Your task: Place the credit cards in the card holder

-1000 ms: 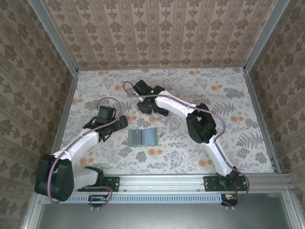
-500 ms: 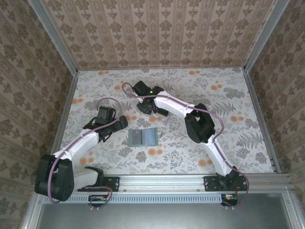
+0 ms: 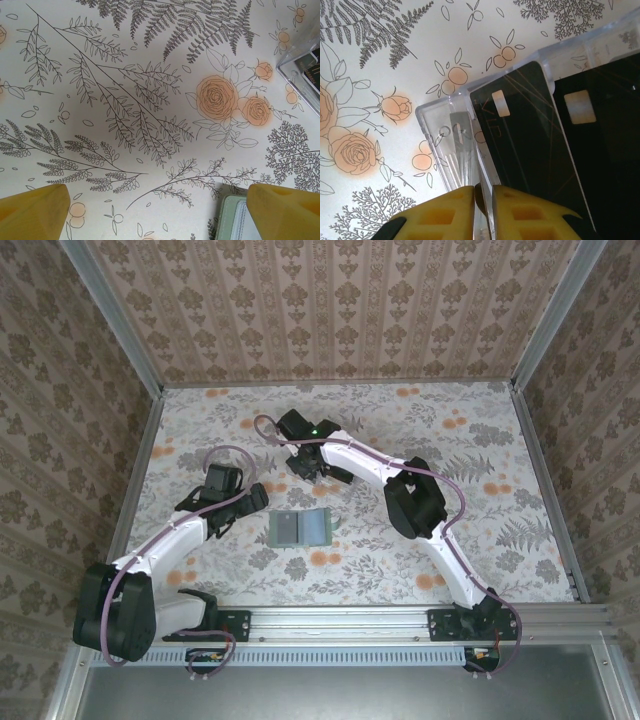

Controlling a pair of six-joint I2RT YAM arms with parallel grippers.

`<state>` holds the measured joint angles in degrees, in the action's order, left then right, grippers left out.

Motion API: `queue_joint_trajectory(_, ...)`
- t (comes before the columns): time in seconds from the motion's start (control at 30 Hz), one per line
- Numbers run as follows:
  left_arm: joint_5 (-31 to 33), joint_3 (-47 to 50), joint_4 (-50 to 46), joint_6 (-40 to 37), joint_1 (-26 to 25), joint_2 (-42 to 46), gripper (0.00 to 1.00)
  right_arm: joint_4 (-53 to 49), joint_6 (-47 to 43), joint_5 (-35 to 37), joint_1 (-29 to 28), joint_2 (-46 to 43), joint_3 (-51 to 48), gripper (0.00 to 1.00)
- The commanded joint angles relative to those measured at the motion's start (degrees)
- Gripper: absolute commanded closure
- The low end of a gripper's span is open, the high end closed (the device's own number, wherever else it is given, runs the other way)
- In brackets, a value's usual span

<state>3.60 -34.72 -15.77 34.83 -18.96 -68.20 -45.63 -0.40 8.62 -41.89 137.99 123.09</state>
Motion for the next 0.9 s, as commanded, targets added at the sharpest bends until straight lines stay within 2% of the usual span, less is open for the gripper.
queue_joint_trajectory(0.0, -0.59, 0.55, 0.65, -1.07, 0.69, -0.11, 0.00, -2.64, -1.40, 0.34, 0.01, 1.35, 2.11, 0.84)
queue_joint_trajectory(0.5, -0.89, 0.27, 0.92, -1.04, 0.69, -0.61, 0.00, -3.48, -2.67, 1.05, 0.07, 0.96, 4.48, 0.85)
queue_joint_trajectory(0.73, -1.00, 0.27, 0.94, -0.99, 0.69, -0.66, 0.00, -3.93, -2.68, 0.79, 0.08, 0.88, 4.76, 1.00)
queue_joint_trajectory(0.87, -1.01, 0.22, 0.87, -1.08, 0.69, -0.61, 0.00, -4.20, -2.59, 0.43, -0.26, -0.82, 5.22, 1.00)
